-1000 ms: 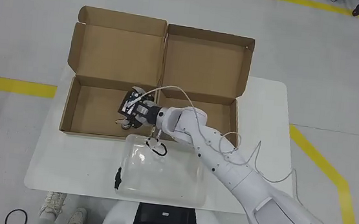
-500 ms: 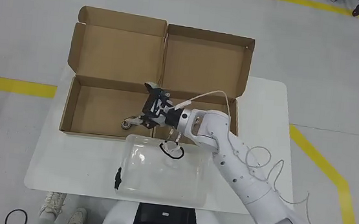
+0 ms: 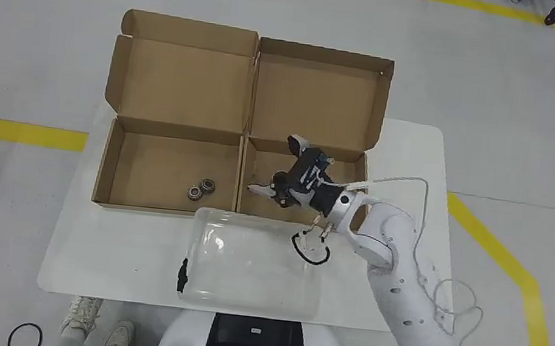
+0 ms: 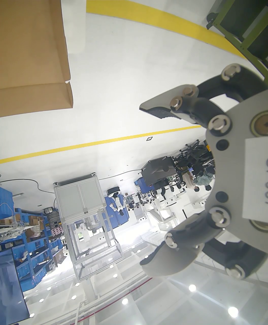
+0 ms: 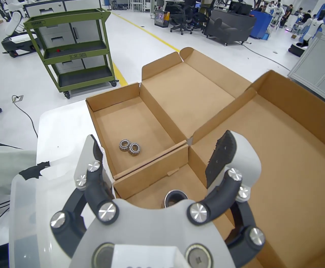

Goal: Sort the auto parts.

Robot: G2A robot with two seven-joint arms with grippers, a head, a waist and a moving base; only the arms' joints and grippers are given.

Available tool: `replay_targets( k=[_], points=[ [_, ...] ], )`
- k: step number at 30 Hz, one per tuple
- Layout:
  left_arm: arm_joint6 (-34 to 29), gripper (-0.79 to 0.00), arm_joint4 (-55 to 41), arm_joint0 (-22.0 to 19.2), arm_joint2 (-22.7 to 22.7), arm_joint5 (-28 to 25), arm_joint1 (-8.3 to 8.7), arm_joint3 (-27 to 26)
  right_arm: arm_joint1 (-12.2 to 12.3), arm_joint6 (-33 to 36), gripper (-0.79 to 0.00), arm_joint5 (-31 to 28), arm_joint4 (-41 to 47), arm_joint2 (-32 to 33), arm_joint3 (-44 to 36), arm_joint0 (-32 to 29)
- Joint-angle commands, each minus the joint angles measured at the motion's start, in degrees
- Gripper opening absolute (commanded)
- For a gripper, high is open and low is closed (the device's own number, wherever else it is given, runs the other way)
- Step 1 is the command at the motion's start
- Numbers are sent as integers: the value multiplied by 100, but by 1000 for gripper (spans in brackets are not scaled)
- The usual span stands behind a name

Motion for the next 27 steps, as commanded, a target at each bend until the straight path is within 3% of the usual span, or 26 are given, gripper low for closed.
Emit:
replay_targets(
  k=[1, 16, 27],
  points=[
    [0, 0, 0, 0, 0, 0, 0, 0, 56, 36, 0, 54, 17, 241, -263, -245],
    [0, 0, 0, 0, 0, 0, 0, 0, 300, 438, 0, 631, -367, 1136, -1699, -1542],
    [0, 0, 0, 0, 0, 0, 0, 0, 441, -183, 0, 875, -324, 2055, -2612, -2853]
  ],
)
